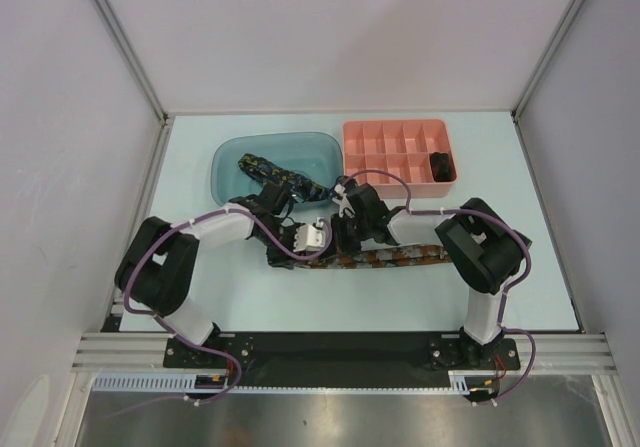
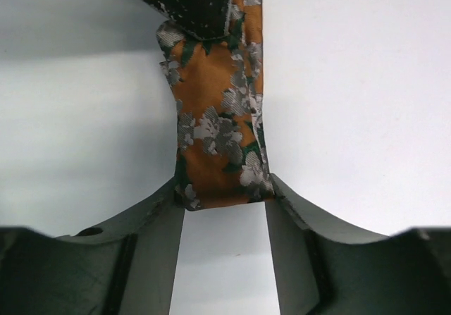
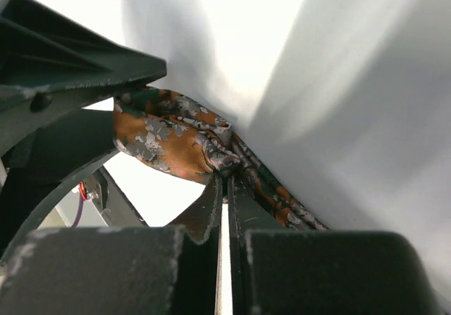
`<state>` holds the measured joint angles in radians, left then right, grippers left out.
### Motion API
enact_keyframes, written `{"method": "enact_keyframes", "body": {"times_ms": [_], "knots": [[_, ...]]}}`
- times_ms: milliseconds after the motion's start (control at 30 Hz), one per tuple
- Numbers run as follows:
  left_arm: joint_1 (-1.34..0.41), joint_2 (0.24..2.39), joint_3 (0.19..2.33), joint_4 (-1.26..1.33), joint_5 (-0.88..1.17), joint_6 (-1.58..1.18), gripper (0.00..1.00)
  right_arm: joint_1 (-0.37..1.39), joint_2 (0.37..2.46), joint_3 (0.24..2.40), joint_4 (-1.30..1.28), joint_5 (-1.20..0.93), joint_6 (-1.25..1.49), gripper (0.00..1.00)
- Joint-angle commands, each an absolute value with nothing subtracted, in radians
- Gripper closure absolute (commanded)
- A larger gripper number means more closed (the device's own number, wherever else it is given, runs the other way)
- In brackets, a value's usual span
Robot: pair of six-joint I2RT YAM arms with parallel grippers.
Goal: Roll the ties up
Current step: Roll the tie at the center of the board.
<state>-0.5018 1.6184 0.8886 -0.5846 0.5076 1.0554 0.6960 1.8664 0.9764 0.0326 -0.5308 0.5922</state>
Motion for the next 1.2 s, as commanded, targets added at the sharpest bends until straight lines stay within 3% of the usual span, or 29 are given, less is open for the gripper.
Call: {"method": "enact_keyframes", "body": {"times_ms": [0,267,533,1033,1167], "knots": [[-0.508,1.569,0.931,-0.611,0.592,1.051,0.5,0.704,1.861,0.974,0.006,-0.483,0.558,1.0],[-0.551,1.575,1.0,-0.647,0.655,1.022,0.57,0.71,1.859,0.976,0.006,-0.477,0.555,1.0],[-0.632,1.663,1.051,-0.586,0.64,0.948,0.53,0.715,1.855,0.974,0.006,-0.489,0.558,1.0],[-0.686,1.785,1.097,-0.607,0.516,0.945,0.56,0.71,1.836,0.96,0.051,-0.563,0.606,1.0],[-0.687,1.787,1.054,-0.617,0.492,0.969,0.57,0.68,1.792,0.945,0.031,-0.584,0.606,0.85]]}}
